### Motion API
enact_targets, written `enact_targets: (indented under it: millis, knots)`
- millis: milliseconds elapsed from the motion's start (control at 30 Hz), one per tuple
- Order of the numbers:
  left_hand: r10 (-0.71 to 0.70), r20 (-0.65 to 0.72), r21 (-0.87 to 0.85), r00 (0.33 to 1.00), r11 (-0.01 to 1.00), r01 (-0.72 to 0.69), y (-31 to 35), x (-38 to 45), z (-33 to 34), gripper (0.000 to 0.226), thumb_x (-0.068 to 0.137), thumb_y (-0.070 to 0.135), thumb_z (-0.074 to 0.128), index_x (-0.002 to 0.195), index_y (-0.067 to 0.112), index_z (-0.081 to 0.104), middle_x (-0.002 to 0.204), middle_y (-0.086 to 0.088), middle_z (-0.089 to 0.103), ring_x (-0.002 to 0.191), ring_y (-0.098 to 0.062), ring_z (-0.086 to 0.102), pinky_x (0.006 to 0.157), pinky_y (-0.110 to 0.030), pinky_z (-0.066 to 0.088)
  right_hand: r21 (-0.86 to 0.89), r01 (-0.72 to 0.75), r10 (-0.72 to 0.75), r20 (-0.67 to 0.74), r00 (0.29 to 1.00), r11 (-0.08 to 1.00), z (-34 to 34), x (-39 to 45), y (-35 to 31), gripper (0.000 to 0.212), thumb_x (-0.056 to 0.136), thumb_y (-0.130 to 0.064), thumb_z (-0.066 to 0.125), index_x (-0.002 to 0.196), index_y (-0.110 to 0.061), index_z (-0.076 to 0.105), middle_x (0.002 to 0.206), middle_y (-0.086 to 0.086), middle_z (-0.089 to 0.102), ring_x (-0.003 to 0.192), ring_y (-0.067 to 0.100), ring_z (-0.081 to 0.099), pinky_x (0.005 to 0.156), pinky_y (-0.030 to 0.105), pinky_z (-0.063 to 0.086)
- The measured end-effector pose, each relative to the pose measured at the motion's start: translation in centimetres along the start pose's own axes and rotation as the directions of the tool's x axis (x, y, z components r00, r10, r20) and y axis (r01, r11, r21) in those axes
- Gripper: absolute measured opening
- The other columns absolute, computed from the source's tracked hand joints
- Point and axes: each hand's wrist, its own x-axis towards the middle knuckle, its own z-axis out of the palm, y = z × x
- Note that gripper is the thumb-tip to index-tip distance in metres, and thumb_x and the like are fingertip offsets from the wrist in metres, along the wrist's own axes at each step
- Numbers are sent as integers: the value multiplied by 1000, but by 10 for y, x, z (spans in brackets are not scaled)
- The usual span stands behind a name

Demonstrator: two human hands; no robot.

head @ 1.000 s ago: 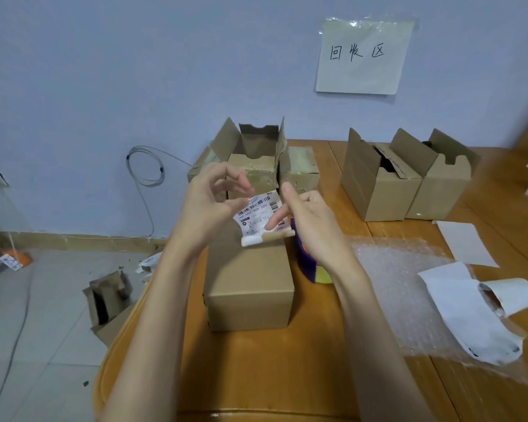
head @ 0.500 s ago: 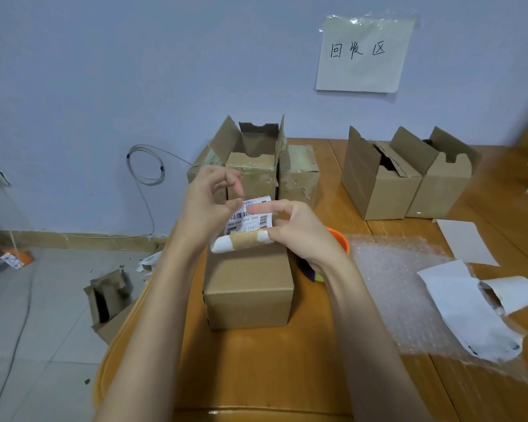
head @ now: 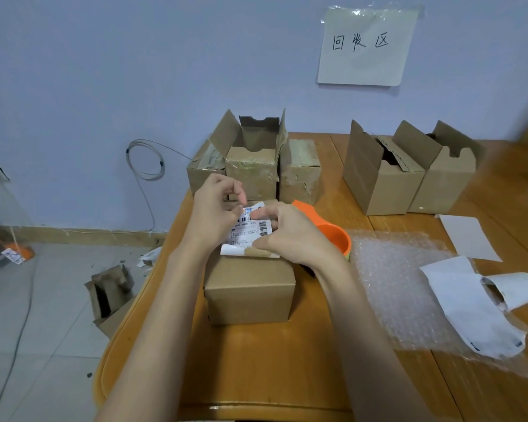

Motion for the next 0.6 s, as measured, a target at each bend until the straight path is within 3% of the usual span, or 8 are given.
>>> enact_targets:
  millis: [67, 133, 200, 233, 300, 367, 467, 600]
  knots:
    - [22, 3, 36, 1000, 999, -22, -1, -2, 3, 35, 78, -19, 56, 70, 16, 58, 106, -6, 52, 95, 2, 54, 71, -1, 41, -99, 18, -17, 10, 1000, 995, 0, -1, -5, 54, 78, -10, 67, 131, -15, 55, 131, -4, 51, 108, 14, 54, 88, 33, 48]
    - [72, 13, 98, 997, 993, -73, -7, -3, 6, 32, 77, -19, 56, 73, 13, 60, 105, -4, 48, 110, 0, 51, 69, -4, 43, -190, 26, -18, 42, 999, 981, 1, -1, -7, 56, 80, -16, 66, 134, -17, 51, 137, -5, 44, 110, 17, 51, 95, 36, 42]
    - [119, 40, 178, 992, 976, -124, -13, -3, 7, 24, 79, -14, 60, 76, 10, 61, 107, 0, 44, 132, -18, 40, 83, -16, 47, -288, 27, -6, 72, 997, 957, 2, -3, -8, 60, 81, -21, 65, 138, -20, 46, 140, -6, 40, 123, 19, 40, 103, 35, 33]
    - [141, 37, 242, 989, 959, -146, -15, -3, 7, 21, 80, -9, 62, 77, 11, 62, 107, 1, 43, 133, -24, 38, 94, -31, 46, -328, 27, -2, 76, 997, 944, 3, -4, -8, 62, 81, -23, 65, 140, -22, 44, 138, -6, 39, 125, 21, 32, 102, 32, 29]
    - [219, -2, 433, 976, 880, -196, -16, -6, 4, 19, 77, 0, 70, 76, 19, 66, 99, 2, 44, 111, -28, 47, 91, -43, 41, -377, 22, 0, 59, 998, 926, 6, -6, -9, 63, 81, -29, 65, 140, -25, 43, 134, -5, 37, 123, 23, 25, 99, 29, 26]
    - [293, 1, 587, 956, 774, -238, -12, -10, 0, 18, 77, 9, 73, 78, 27, 70, 90, 4, 44, 92, -25, 46, 80, -34, 31, -436, 16, -16, 5, 1000, 900, 6, -9, -9, 62, 78, -39, 67, 135, -26, 47, 133, -2, 30, 123, 24, 23, 101, 29, 23]
    - [178, 90, 619, 980, 761, -195, -3, -24, -8, 16, 90, 33, 61, 102, 34, 72, 95, 9, 50, 96, -21, 43, 82, -34, 29, -495, 11, -25, -21, 999, 869, 3, -10, -5, 60, 78, -47, 65, 131, -25, 51, 143, 0, 20, 130, 25, 17, 106, 31, 18]
    - [-37, 196, 626, 980, 774, -96, 2, -50, -14, 62, 87, 68, 23, 137, 41, 49, 134, 15, 46, 126, -18, 36, 100, -38, 28, -560, 101, -123, -1, 992, 822, 12, -6, -3, 49, 93, -36, 47, 136, -13, 49, 158, -4, 13, 147, 22, -8, 116, 39, 5]
